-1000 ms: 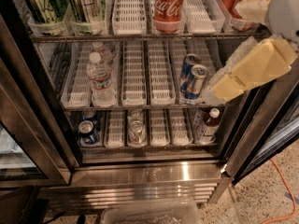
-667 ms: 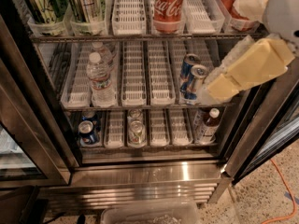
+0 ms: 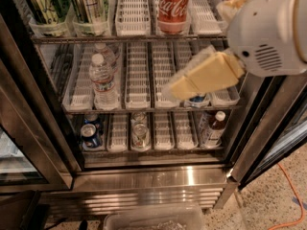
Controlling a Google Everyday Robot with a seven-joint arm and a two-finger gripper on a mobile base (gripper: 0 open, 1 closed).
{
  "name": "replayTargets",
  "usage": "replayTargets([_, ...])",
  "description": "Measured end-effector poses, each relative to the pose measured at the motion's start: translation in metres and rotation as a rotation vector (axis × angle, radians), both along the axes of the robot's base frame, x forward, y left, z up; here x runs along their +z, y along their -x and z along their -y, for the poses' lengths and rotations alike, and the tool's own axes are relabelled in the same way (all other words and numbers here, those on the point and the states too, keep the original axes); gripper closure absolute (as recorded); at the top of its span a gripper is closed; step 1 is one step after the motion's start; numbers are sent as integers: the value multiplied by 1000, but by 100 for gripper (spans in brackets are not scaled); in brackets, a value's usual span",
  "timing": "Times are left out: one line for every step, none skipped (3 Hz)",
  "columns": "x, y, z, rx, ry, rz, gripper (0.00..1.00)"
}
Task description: Pick coke can from top shelf of fridge
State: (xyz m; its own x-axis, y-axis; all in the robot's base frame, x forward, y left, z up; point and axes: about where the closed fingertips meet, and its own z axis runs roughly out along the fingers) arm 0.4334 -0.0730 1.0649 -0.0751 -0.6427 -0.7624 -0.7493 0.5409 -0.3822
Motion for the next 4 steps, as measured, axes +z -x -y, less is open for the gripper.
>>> replayTargets([6, -31, -1, -65, -62, 86, 0])
replayTargets([28, -52, 4, -120, -136, 159, 0])
replayTargets([28, -52, 4, -121, -136, 159, 0])
replayTargets([30, -66, 7, -160, -162, 197, 0])
